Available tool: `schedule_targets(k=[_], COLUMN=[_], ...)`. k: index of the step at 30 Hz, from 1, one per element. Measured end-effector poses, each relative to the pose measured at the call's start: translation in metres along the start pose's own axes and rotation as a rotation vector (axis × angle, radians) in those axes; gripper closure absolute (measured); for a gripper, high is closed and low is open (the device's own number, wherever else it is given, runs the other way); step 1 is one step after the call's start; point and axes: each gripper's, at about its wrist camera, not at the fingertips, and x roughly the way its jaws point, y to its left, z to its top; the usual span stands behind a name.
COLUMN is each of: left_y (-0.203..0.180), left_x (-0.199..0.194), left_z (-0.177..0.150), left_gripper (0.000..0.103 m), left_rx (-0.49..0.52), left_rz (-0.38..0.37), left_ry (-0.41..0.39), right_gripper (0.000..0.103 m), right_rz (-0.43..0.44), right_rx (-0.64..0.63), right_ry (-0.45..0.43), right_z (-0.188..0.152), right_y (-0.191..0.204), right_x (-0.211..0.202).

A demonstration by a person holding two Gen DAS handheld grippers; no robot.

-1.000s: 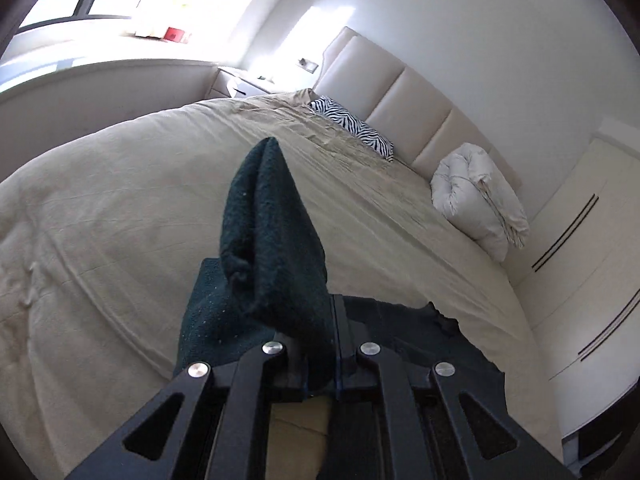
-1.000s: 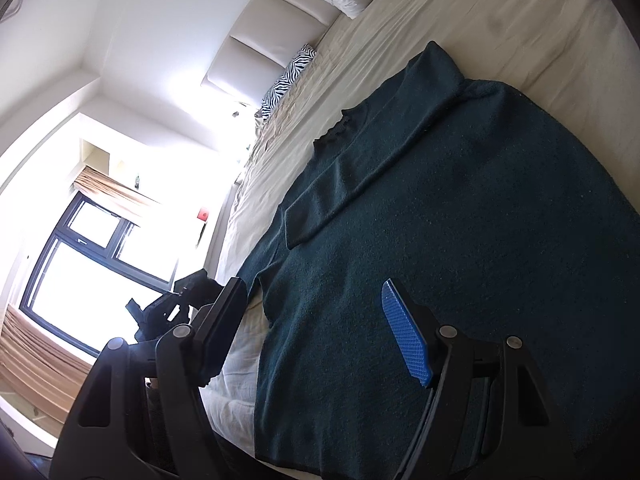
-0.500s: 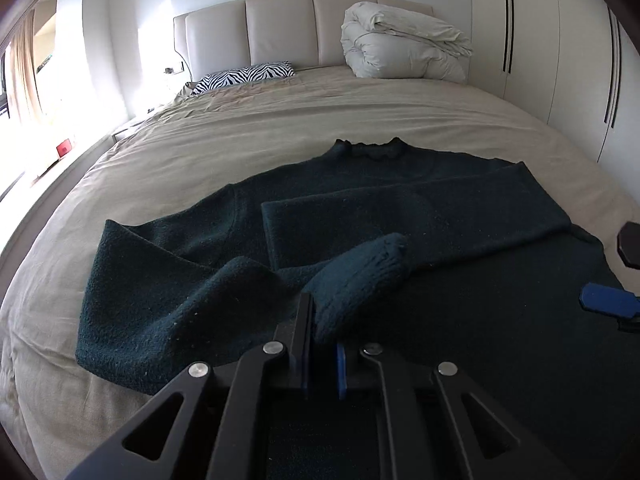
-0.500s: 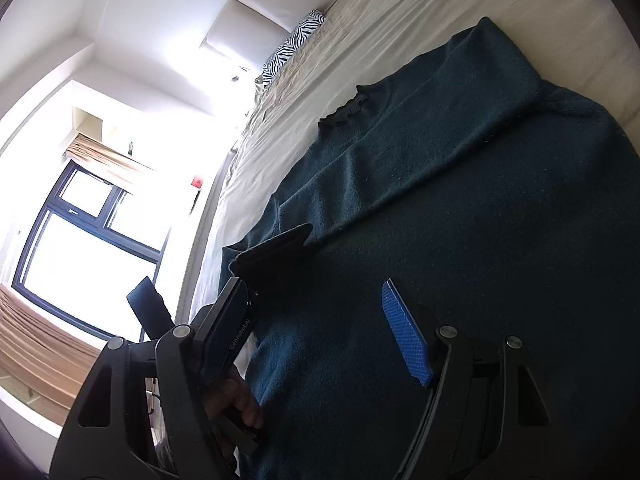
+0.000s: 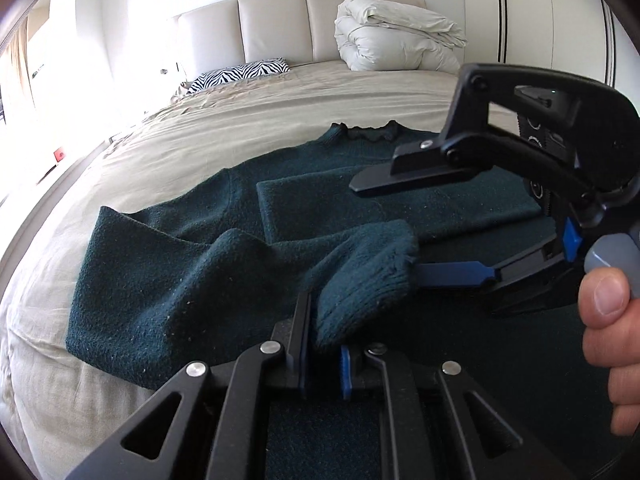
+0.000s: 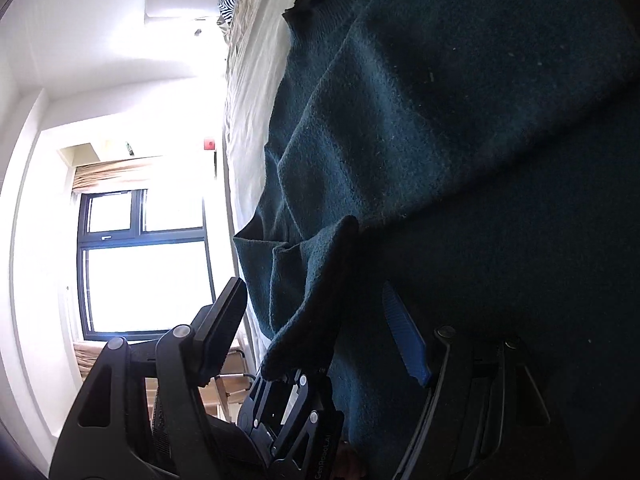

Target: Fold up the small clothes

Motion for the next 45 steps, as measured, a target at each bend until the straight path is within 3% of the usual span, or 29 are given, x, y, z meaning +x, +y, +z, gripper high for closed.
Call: schedule_targets(k=[3,5,7,10,15,18,22,24,27,38,45], left_y=[0.007,0.015,0.027,0.045,0.083,0.113,0.157,0.174,0.192,0.192,0.179], left_x=[-0.004,-0.010,-0.022,-0.051,-0.083,-0.095,-0.096,-0.091,-0.085,-0.052,-0.020], left_z=[-0.001,-0.002,-0.003,-0.011,-0.021,-0.025,-0.024,-0.024,-0.019,0.023,0.045], left_gripper=[0.084,0.070,0.051,0.042,0.041,0.041,0.047,0.054,0.054,0.064,0.067], left_rx=[-0.036,-0.075,-0.133,-0.210,-0.324,-0.394,-0.486,-0.518,-0.542,-0.530,-0.510], left_rz=[-0.021,-0.032,-0.074,-0.129,-0.199,-0.211,-0.209,-0.220,-0.237,-0.336,-0.374], left_ry=[-0.004,-0.005,-0.026,-0.093,-0.149,-0.176,-0.175,-0.158,-0.148,-0.130,-0.082], right_gripper=[0.070,0.085,0.094,0.095,0.095,0.095,0.095,0.095,0.095,0.095,0.095], right_rz=[-0.047,-0.097,-0.126,-0.161,-0.259,-0.358,-0.507,-0.549,-0.570,-0.667,-0.693], right_rx=[-0.070,-0.123,-0.170,-0.270,-0.444,-0.489,-0.482,-0.455,-0.416,-0.397,-0.388], right_ry=[0.055,0.069,0.060,0.021,-0.067,-0.112,-0.156,-0.174,-0.201,-0.273,-0.275], right_z=[0.001,0.000,-0.001,0.000,0.010,0.026,0.057,0.070,0.080,0.109,0.104], right_y=[0.014,0.023,0.034,0.065,0.121,0.132,0.117,0.098,0.060,0.035,0.020], right_x=[0.016,0.022,0.019,0.003,-0.037,-0.054,-0.074,-0.090,-0.122,-0.157,-0.146])
